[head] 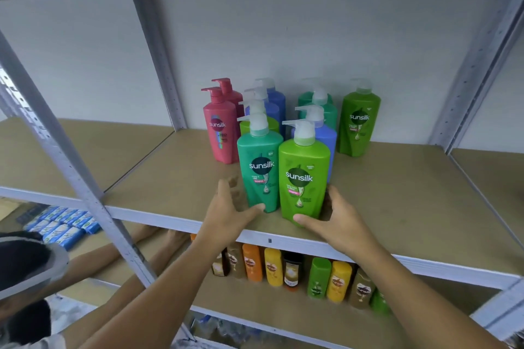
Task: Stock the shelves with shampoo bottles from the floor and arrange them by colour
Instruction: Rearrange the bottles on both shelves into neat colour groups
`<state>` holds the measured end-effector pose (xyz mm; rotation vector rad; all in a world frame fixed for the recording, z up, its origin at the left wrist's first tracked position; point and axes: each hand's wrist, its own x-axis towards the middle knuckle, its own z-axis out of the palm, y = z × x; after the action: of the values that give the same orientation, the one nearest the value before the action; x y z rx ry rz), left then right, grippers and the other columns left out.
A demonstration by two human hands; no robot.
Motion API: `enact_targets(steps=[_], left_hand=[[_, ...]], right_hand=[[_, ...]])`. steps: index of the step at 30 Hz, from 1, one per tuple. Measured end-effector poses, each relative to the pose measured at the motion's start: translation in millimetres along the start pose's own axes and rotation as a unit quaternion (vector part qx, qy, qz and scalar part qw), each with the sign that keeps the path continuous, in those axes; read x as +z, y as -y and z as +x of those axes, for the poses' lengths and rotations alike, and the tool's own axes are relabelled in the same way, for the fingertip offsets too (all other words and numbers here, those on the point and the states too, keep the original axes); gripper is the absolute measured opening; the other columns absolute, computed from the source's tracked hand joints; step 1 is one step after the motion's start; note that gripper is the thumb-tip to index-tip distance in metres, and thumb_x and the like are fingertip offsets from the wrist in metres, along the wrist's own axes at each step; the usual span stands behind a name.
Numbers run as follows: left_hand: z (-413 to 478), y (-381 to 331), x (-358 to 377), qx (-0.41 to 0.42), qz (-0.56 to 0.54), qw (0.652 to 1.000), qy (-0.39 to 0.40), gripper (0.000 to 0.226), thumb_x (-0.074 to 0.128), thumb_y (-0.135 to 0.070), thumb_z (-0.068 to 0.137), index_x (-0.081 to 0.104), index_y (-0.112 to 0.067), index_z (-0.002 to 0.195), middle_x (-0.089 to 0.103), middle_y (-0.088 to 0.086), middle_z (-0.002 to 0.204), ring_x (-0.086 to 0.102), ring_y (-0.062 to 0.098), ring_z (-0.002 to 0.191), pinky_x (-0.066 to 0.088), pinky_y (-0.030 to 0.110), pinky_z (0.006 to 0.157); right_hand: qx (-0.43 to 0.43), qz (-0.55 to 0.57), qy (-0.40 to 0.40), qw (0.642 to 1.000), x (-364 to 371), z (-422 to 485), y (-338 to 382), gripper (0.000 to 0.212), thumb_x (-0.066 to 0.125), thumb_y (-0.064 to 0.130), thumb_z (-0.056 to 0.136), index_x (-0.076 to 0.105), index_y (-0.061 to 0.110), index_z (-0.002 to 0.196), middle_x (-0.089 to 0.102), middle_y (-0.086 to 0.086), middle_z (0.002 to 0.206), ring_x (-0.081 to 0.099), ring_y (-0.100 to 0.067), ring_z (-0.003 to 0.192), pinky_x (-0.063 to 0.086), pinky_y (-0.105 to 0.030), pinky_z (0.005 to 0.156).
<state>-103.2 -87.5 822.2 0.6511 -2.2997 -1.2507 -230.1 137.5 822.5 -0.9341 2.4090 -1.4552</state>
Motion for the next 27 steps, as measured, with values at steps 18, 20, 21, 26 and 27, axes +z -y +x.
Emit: enact_targets(steps=[18, 20, 21, 26, 27], left_hand=[[29, 6, 5, 0.063, -0.063, 0.986, 0.14, 0.075, 0.084, -0.045, 0.069, 0.046, -0.038, 0.134, 0.065, -0.023, 0.127, 0.061, 0.0, 0.118, 0.05, 0.039, 0.106], [26, 3, 8, 0.064, -0.061, 0.985, 0.148, 0.079, 0.083, -0.05, 0.068, 0.045, -0.038, 0.136, 0.064, -0.022, 0.129, 0.061, 0.002, 0.12, 0.05, 0.04, 0.106], [25, 0, 11, 0.062, -0.057, 0.985, 0.151, 0.079, 0.083, -0.049, 0.069, 0.044, -0.038, 0.136, 0.064, -0.021, 0.13, 0.061, 0.003, 0.12, 0.05, 0.041, 0.106], [14, -17, 33, 0.061, -0.062, 0.985, 0.146, 0.062, 0.085, -0.023, 0.081, 0.049, -0.027, 0.132, 0.066, -0.02, 0.125, 0.063, -0.004, 0.114, 0.051, 0.035, 0.105], [13, -20, 38, 0.061, -0.061, 0.985, 0.146, 0.062, 0.084, -0.022, 0.081, 0.05, -0.027, 0.131, 0.066, -0.019, 0.125, 0.063, -0.003, 0.114, 0.051, 0.035, 0.104]], right_hand=[[0.019, -0.026, -0.052, 0.998, -10, -10, -13, 0.066, 0.082, 0.043, 0.078, 0.048, 0.04, 0.135, 0.066, 0.027, 0.119, 0.061, 0.003, 0.112, 0.052, -0.036, 0.099], [0.022, -0.028, -0.052, 0.998, -16, -12, -16, 0.067, 0.082, 0.042, 0.078, 0.047, 0.04, 0.136, 0.065, 0.026, 0.12, 0.061, 0.003, 0.113, 0.051, -0.036, 0.1], [0.022, -0.028, -0.051, 0.998, -19, -13, -18, 0.068, 0.082, 0.042, 0.079, 0.047, 0.041, 0.136, 0.065, 0.026, 0.121, 0.061, 0.002, 0.114, 0.051, -0.037, 0.1], [0.03, -0.035, -0.054, 0.997, -39, -19, -27, 0.063, 0.082, 0.034, 0.081, 0.049, 0.035, 0.135, 0.065, 0.023, 0.123, 0.06, 0.0, 0.115, 0.05, -0.038, 0.103], [0.031, -0.036, -0.055, 0.997, -44, -20, -29, 0.063, 0.082, 0.033, 0.082, 0.049, 0.035, 0.136, 0.065, 0.022, 0.124, 0.06, -0.001, 0.116, 0.049, -0.038, 0.103]])
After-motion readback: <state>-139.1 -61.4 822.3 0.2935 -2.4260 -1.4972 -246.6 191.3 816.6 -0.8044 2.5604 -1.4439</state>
